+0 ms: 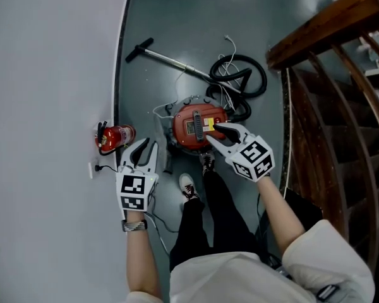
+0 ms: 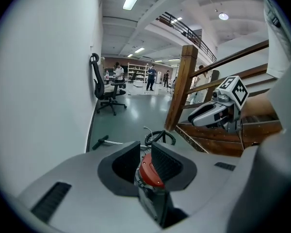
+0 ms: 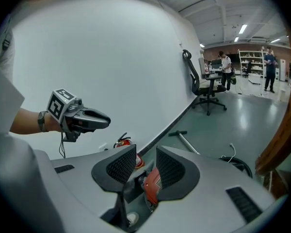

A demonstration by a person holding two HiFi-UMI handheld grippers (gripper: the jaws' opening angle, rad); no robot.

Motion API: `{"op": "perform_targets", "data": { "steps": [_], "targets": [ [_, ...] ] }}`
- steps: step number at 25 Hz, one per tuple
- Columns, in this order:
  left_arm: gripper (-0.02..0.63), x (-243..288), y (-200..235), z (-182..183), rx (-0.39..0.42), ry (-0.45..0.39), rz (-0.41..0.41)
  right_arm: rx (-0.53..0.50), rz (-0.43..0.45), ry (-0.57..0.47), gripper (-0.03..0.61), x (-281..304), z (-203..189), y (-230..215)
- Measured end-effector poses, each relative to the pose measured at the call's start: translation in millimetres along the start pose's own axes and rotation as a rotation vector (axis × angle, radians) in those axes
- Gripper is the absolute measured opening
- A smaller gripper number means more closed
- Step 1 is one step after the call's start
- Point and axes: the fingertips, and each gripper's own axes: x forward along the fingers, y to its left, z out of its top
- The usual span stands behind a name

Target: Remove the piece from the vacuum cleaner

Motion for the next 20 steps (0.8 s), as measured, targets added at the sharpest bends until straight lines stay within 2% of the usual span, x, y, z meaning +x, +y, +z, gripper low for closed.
{"op": "perform_targets", "data": {
  "steps": [7,14,20],
  "targets": [
    [0.074,22,0,-30,-0.058,0.015,0.001,0.071,0.032,0.02,0.143,24,-32,-6],
    [0.074,46,-2,-73,-0.103,0.063,-0.003,0.237,0.051,0.061,0.143,47,-76,-13],
    [0.074,68,-1,-107,-0.144,0.108,-0.015,0.288,0.043,0.09,0.143,68,-104,-24]
  ]
}}
